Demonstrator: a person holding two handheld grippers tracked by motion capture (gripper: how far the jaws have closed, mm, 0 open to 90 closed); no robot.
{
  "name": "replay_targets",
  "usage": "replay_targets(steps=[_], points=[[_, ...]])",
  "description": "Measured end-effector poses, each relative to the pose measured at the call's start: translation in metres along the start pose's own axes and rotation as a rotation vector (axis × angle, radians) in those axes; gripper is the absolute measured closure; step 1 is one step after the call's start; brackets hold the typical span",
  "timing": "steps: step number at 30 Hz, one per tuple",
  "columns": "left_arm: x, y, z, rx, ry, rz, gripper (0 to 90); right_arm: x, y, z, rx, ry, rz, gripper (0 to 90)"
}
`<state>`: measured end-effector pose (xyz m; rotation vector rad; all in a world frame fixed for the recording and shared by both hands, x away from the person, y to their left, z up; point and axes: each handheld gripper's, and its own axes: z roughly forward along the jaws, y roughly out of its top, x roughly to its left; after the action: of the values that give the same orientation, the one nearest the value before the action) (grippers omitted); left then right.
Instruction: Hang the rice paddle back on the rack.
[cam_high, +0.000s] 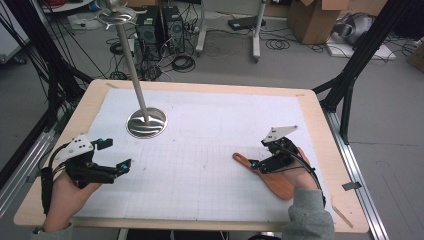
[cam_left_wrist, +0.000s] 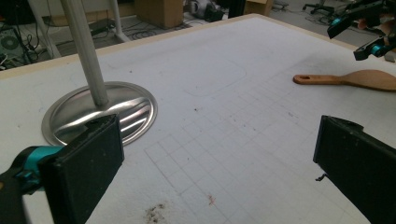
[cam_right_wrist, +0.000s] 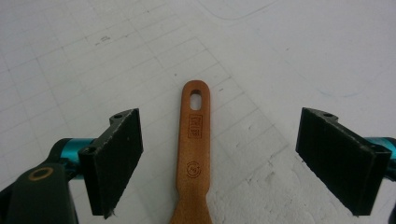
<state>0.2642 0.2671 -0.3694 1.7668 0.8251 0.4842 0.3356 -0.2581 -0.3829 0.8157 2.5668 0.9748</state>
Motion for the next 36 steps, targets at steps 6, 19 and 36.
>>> replay_targets(steps=[6, 19, 36], points=[[0.0, -0.001, -0.004, -0.005, 0.008, -0.007, 2.2, 0.001, 0.002, 0.006, 0.039, 0.005, -0.013, 13.7], [0.001, -0.004, -0.006, 0.01, 0.008, -0.012, 2.2, 0.006, 0.006, 0.022, 0.154, 0.027, -0.051, 16.1], [0.002, -0.005, -0.007, 0.007, 0.019, -0.012, 2.2, 0.008, 0.003, 0.039, 0.258, 0.047, -0.063, 25.3]])
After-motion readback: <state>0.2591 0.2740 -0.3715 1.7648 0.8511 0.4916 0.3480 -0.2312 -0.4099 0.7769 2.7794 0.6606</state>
